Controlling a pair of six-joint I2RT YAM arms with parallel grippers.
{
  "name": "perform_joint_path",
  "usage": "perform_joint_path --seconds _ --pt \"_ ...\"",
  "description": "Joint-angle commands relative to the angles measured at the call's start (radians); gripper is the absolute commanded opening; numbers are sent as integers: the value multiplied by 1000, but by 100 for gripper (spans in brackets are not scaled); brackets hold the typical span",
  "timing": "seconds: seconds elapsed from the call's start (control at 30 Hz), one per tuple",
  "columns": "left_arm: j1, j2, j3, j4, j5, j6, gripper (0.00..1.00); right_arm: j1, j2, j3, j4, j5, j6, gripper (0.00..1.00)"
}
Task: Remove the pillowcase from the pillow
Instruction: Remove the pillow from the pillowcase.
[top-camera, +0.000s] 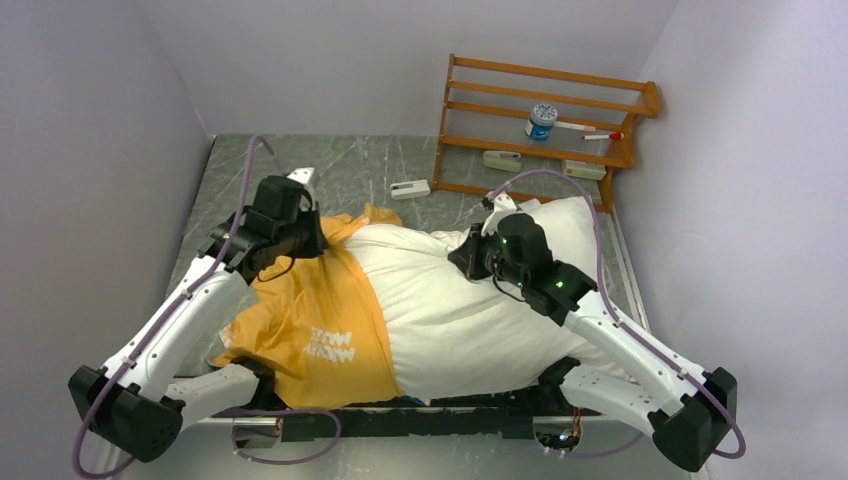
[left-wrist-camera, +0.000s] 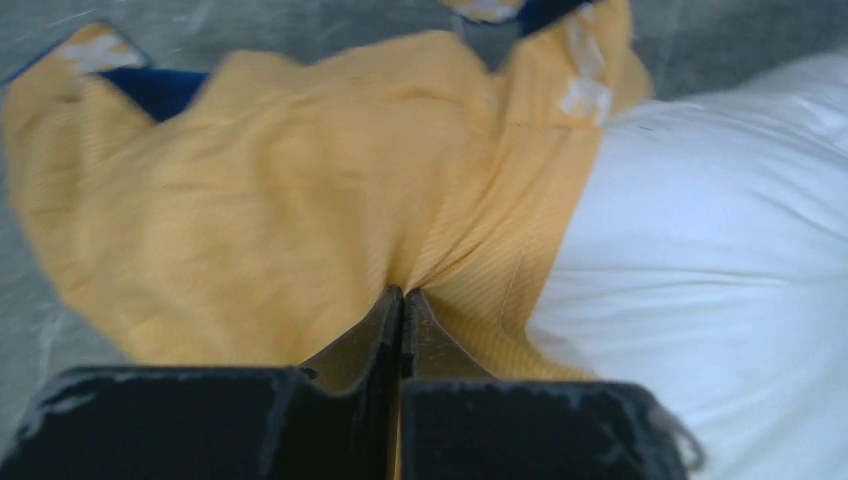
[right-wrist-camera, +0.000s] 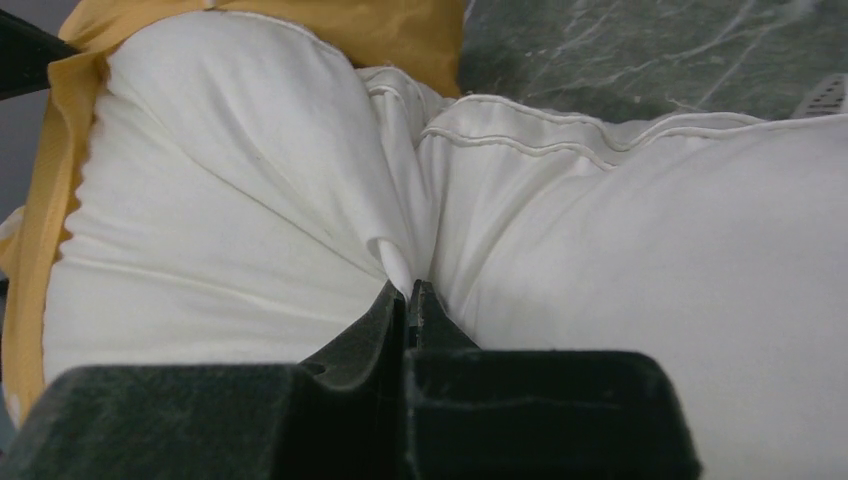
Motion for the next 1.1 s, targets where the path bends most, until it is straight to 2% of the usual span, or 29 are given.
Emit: perform_joint_path --seconds 0.0,0.07,0.23,0.27,0.3,0.37,0.43,0.5,0.67,0.77,0.87,0.93,1.07 --pt "161 -30 12 -79 -108 54 5 -15 -21 13 -273 254 -12 0" --pt "200 -35 10 -55 -36 71 5 -17 -10 30 -270 265 -28 0" --pt "202 2 -10 26 174 106 6 -18 41 72 -230 223 -23 0" --pt "202 17 -3 14 185 113 17 -19 54 89 -231 247 -18 0" --pt "202 32 14 -9 186 119 34 -22 70 113 -242 286 -12 0" --pt "202 30 34 -30 175 125 61 -37 114 174 -268 366 -19 0" --pt "202 -3 40 -32 152 121 75 -62 154 230 -271 423 -35 0" --pt "202 -44 42 -35 144 118 83 -107 184 272 -261 459 -43 0" --pt "202 -125 29 -98 190 97 86 -278 218 343 -182 395 -34 0" --pt "202 -173 0 -121 238 90 86 -302 245 372 -169 282 -72 0" --pt "202 -226 -36 -109 312 76 88 -302 290 430 -247 28 -146 15" --pt "202 -245 -65 -83 364 76 89 -301 280 456 -318 -92 -183 28" --pt "202 -228 -114 -16 515 88 90 -294 112 369 -272 -277 -227 56"
